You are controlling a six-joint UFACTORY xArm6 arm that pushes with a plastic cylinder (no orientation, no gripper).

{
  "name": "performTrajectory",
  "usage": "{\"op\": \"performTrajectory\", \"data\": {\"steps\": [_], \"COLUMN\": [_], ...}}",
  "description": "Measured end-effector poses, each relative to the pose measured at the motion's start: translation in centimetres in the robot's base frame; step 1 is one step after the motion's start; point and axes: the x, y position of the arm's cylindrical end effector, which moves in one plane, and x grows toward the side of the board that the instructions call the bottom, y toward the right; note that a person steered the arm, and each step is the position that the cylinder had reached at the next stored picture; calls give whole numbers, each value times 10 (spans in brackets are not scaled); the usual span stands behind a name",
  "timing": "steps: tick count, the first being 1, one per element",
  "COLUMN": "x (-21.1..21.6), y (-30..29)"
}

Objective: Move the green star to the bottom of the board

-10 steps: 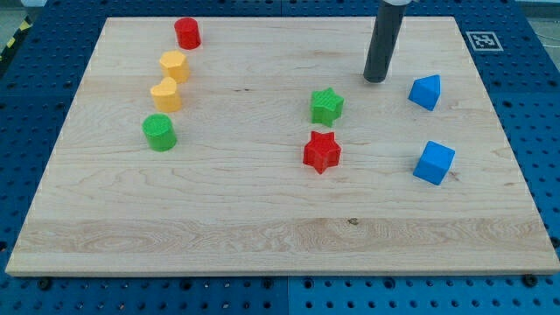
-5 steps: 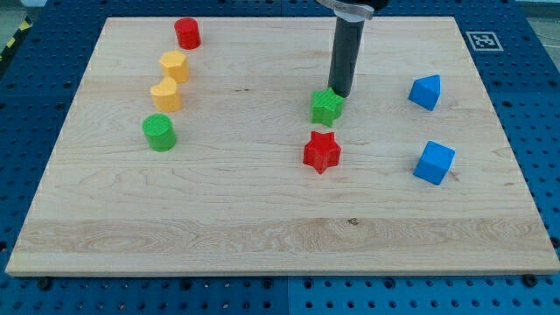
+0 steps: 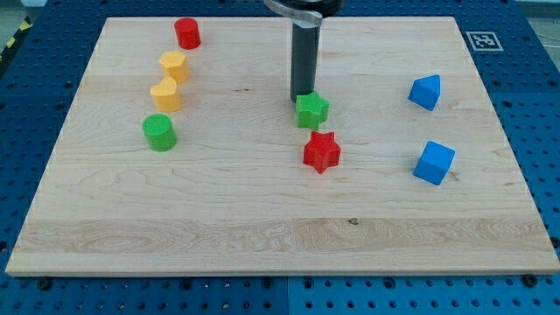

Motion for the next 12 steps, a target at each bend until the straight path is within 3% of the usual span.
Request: {"op": "performTrajectory", "data": {"steps": [1,4,6,8,12], "x": [8,-63,-62,-13,5], "y": [0,71,126,116,33]}}
